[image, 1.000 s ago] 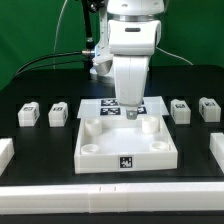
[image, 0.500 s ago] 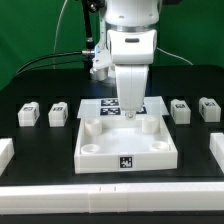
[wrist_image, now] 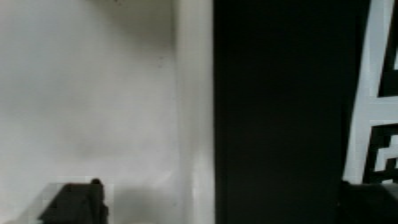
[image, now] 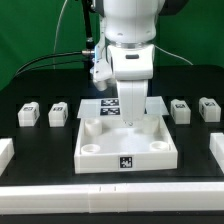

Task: Assemble one leg

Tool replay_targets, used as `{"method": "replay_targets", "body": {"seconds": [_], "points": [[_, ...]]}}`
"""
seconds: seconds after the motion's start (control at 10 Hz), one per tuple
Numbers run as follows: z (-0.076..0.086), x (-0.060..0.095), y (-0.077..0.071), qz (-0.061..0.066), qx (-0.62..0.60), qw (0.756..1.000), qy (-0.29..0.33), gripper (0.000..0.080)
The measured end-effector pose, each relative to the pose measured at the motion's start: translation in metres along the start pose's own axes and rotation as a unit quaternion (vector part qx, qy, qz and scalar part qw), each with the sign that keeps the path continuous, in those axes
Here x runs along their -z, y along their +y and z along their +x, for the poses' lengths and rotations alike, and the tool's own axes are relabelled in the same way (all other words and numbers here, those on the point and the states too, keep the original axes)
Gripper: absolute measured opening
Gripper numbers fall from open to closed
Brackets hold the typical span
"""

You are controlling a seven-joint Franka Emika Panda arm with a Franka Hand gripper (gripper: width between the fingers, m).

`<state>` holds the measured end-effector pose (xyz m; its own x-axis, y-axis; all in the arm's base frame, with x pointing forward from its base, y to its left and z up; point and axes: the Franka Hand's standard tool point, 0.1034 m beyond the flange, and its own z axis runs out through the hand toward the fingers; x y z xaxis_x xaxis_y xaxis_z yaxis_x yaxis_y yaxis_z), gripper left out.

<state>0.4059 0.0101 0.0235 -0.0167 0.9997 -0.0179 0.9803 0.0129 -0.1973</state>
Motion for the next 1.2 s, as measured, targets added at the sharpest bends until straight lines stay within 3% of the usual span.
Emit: {"method": "replay_targets", "body": {"seconds": [0.4, 0.6, 0.7, 0.8, 0.9, 1.2], "points": [[0.003, -0.0107, -0.0029, 0.011, -0.016, 1.0, 0.001, 0.0638], [0.0023, -0.0107, -0.0028, 0.011, -0.017, 1.0, 0.001, 0.0286], [0.0022, -0.0107, -0.0028, 0.011, -0.017, 1.0, 0.001, 0.0152], [0.0021, -0.0106, -0.0026, 0.011, -0.017, 1.0, 0.001, 0.0152], [0.0019, -0.0096, -0.0014, 0.008, -0.018, 1.0, 0.002, 0.0074], [0.0017, -0.0095, -0.0013, 0.008, -0.018, 1.0, 0.002, 0.0074]]}}
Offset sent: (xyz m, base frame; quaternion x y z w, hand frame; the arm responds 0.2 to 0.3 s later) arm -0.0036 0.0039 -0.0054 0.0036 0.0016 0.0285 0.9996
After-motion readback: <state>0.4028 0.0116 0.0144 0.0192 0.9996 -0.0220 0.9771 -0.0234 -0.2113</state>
